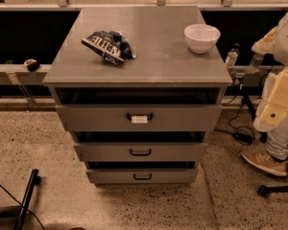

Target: Open middle drawer

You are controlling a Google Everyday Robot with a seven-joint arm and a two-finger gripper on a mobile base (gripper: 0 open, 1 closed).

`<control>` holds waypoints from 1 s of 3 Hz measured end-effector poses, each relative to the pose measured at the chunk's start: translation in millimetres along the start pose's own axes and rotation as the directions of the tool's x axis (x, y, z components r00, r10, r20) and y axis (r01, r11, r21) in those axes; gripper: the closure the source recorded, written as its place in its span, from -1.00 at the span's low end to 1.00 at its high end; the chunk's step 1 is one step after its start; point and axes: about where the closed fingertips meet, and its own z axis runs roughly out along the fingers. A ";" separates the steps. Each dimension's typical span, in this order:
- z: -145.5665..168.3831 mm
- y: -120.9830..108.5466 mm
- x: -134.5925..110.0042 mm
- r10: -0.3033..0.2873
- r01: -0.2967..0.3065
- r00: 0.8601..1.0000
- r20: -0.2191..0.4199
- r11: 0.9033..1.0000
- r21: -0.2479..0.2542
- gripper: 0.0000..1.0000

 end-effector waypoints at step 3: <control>39.9 15.1 -8.5 -0.042 0.041 0.996 0.072 0.999 0.018 -1.00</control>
Offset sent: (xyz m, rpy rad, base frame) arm 0.0123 0.0088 -0.0181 0.0409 -0.0273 0.0218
